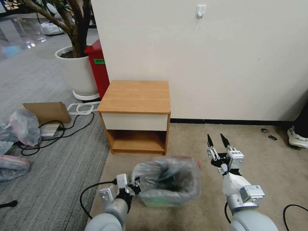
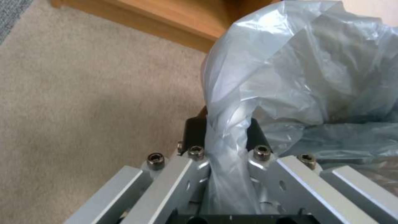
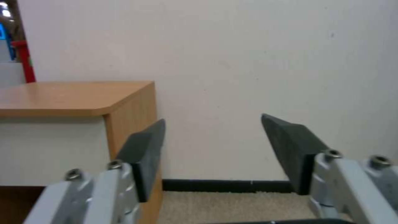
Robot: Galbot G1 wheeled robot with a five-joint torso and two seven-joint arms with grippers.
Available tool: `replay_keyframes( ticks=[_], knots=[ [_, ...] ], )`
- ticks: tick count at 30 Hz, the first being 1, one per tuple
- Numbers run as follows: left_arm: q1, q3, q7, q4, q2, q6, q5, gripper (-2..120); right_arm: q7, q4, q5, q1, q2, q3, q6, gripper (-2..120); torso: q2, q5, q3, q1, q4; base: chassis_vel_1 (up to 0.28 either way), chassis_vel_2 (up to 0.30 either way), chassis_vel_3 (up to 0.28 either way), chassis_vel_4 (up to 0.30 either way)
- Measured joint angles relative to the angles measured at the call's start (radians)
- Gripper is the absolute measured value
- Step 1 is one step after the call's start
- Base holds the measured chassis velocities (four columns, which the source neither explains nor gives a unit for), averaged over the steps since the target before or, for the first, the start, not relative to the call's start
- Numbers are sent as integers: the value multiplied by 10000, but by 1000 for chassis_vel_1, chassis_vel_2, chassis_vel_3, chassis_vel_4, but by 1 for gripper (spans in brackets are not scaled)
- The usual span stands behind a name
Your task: Pick up the garbage bag from the table and place it over the trash can.
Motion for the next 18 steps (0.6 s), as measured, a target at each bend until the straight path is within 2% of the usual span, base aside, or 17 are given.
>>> replay_keyframes(
  ticks=[3, 5, 6, 9, 18],
  knots=[
    [14, 225, -146, 78, -6, -151, 312, 5, 117, -45, 9, -33, 0, 66, 44, 72, 0, 1, 0, 0, 0, 0, 0, 0, 0],
    [22, 387, -202, 224, -9, -376, 788, 14, 229, -75, 37, -47, -39, 94, 45, 82, 0, 0, 1, 0, 0, 0, 0, 0, 0],
    [22, 387, -202, 224, -9, -376, 788, 14, 229, -75, 37, -47, -39, 94, 45, 82, 0, 0, 1, 0, 0, 0, 0, 0, 0],
    [46, 446, -303, 273, -24, -505, 1133, 28, 287, -141, 51, -24, -136, 98, 45, 96, 0, 1, 1, 0, 1, 0, 0, 0, 0],
    [186, 354, -312, 18, -13, -505, 1220, 59, 315, -184, 260, 16, -189, 87, 45, 100, 0, 1, 2, 0, 0, 0, 0, 0, 0]
  ],
)
